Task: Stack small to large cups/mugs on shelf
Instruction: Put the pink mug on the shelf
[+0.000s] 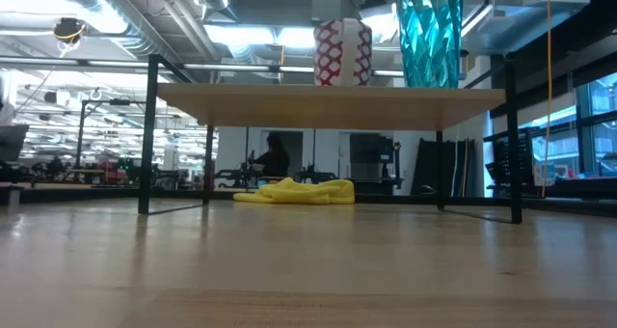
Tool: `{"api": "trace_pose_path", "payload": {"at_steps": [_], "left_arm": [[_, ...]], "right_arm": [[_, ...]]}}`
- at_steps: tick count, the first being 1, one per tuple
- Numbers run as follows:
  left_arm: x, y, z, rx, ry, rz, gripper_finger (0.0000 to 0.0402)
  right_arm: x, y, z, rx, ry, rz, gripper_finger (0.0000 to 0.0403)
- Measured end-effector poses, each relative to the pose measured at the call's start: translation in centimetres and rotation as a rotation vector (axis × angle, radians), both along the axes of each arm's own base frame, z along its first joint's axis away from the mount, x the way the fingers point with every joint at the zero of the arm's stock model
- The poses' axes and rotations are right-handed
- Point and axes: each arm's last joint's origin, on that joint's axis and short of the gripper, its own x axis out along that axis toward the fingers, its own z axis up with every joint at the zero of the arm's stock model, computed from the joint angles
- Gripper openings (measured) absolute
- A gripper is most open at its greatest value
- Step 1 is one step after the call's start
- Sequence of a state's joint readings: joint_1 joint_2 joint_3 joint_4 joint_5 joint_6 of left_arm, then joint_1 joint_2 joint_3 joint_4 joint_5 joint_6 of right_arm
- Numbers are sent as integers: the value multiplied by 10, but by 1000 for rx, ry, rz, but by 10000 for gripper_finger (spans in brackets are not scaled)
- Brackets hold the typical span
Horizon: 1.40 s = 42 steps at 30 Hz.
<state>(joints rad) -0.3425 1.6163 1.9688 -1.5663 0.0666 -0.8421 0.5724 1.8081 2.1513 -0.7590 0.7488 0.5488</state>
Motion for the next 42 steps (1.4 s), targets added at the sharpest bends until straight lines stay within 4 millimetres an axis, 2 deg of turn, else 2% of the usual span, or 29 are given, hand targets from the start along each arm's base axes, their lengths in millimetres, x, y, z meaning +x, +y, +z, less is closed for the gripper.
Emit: {"api": "trace_pose_path", "payload": {"at_steps": [5,11,16,20,25,30,36,42], "left_arm": [[15,14,11,3,-49,197,4],[25,45,14,2,-71,482,4],[31,77,14,-4,-78,690,4],[35,101,11,-59,-59,787,4],[51,128,1,-140,-30,873,5],[69,141,-14,-228,13,975,5],[84,148,-35,-256,132,1102,5],[96,145,-49,-263,184,1162,17]], "right_arm": [[-22,1,7,-78,64,102,197],[-76,-8,39,-154,24,165,197],[-126,-39,70,-118,-71,36,197],[-162,-71,83,-34,-105,-25,197],[-191,-99,86,12,-109,-106,197],[-211,-117,82,22,-68,-130,197],[-241,-141,77,68,7,-35,197],[-269,-165,74,113,26,-11,197]]}}
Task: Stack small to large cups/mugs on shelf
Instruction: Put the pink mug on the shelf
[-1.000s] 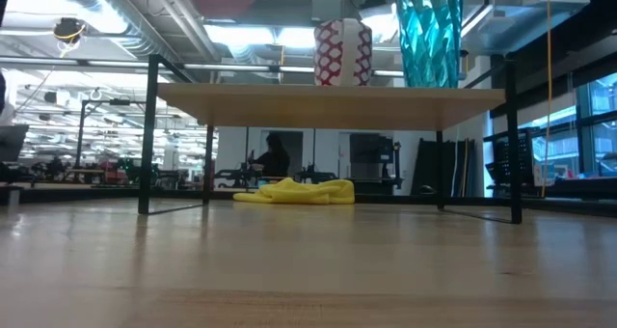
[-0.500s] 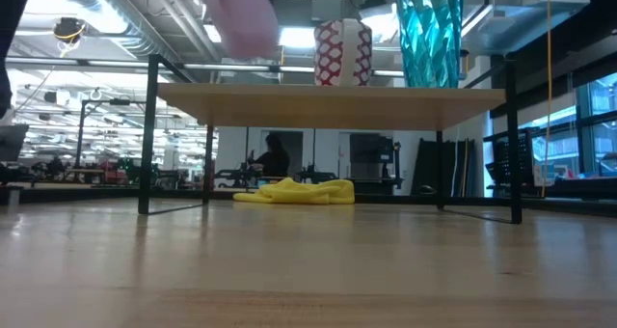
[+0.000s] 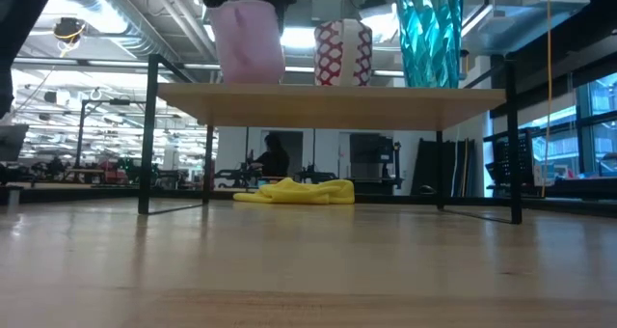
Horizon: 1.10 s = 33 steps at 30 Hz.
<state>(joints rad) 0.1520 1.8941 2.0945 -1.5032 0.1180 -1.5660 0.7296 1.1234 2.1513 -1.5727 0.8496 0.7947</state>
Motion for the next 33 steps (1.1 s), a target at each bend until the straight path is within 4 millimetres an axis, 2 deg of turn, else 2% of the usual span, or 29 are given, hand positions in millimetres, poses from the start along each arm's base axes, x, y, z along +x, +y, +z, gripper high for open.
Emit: {"api": "trace_pose_path", "payload": {"at_steps": [5,10,21,33], "left_arm": [[-1,0,0,24,10,19,15],[-3,3,1,46,20,23,11],[-10,19,-1,48,68,-13,10],[-12,25,-1,72,72,-24,13]], "right_arm": [[-15,-13,1,40,-25,26,197],[-19,-15,-7,47,-6,40,197],[-6,-4,-31,37,76,8,197],[2,3,-42,53,116,-11,197]]}}
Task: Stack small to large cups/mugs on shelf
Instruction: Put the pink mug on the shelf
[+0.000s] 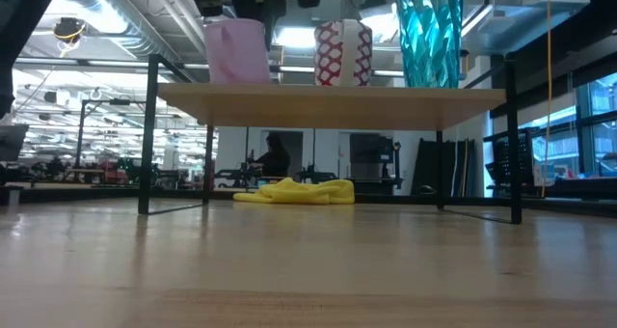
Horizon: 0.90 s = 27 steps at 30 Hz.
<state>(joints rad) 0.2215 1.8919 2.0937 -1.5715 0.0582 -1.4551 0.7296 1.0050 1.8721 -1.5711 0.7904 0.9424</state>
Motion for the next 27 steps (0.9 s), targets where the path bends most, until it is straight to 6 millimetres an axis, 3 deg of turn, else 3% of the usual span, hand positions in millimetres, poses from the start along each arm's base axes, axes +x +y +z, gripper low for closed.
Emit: {"api": "trace_pose_path", "payload": {"at_steps": [13,27], "left_arm": [[2,-7,0,13,2,-28,61],[12,-11,3,15,-105,-37,64]], "right_arm": [[0,0,0,6,0,7,197],[0,0,0,-22,7,19,197]]}}
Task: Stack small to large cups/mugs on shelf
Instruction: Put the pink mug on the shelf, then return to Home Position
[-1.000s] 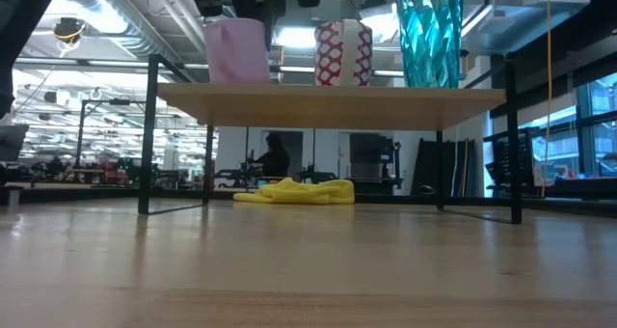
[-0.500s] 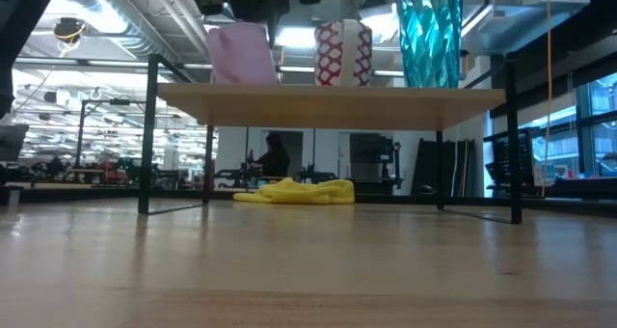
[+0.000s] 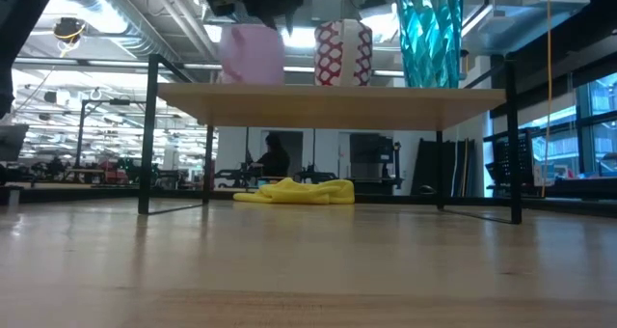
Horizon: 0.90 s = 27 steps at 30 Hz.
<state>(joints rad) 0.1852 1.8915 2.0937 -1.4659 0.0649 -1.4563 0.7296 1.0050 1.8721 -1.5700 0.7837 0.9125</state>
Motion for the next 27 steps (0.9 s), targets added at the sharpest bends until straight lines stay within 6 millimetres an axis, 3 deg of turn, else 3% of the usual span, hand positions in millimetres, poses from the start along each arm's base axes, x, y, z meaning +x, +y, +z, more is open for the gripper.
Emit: {"api": "trace_pose_path", "payload": {"at_steps": [18,22,27], "left_arm": [[-2,1,7,27,-42,-19,64],[-13,-1,23,43,-79,-38,64],[-27,-15,74,204,-262,-136,64]], "right_arm": [[0,0,0,-1,1,0,197],[0,0,0,-9,2,4,197],[1,0,1,-51,-1,24,197]]}}
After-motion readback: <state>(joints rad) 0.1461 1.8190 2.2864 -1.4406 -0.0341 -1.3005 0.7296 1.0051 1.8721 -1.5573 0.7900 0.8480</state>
